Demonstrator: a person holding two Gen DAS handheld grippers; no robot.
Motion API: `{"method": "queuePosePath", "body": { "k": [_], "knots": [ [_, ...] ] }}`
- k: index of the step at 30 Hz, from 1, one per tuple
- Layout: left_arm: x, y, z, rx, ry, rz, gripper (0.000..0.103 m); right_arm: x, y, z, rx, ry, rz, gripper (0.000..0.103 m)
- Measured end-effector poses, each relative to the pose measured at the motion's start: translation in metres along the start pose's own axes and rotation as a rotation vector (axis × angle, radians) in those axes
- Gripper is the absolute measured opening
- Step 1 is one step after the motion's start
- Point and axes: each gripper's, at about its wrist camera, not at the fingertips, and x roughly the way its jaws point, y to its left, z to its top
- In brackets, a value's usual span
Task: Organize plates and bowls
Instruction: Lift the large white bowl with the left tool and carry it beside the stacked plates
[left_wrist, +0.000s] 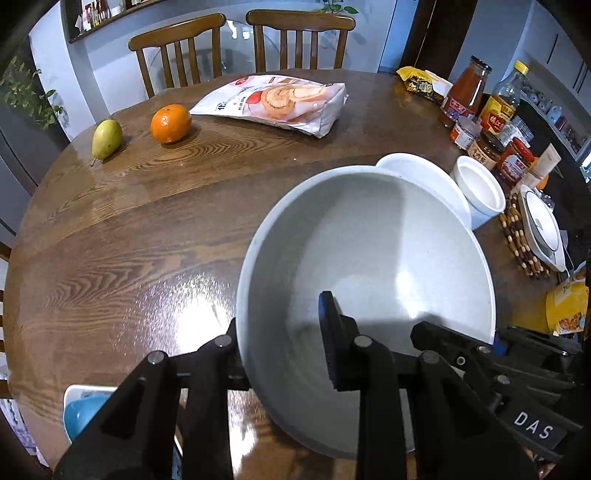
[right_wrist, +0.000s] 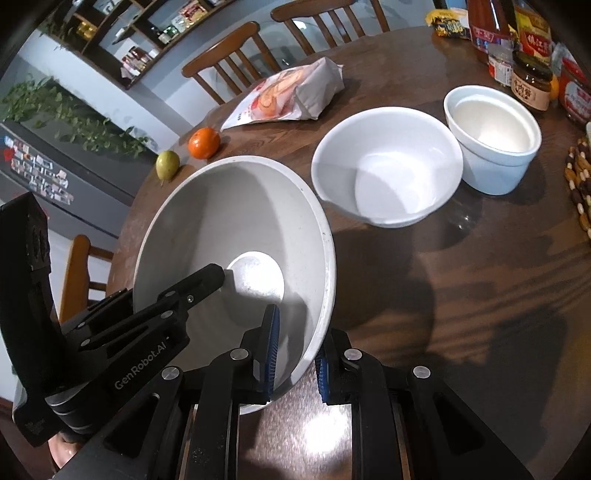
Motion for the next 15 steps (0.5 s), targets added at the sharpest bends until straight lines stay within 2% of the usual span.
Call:
{"method": "queuePosePath", "body": {
  "k": [15],
  "knots": [
    [-0.037, -0.013, -0.032, 0.012, -0.047, 0.005, 0.027, -0.03, 0.008, -0.039, -0.033, -0.03, 0.003, 0.02]
  ]
}}
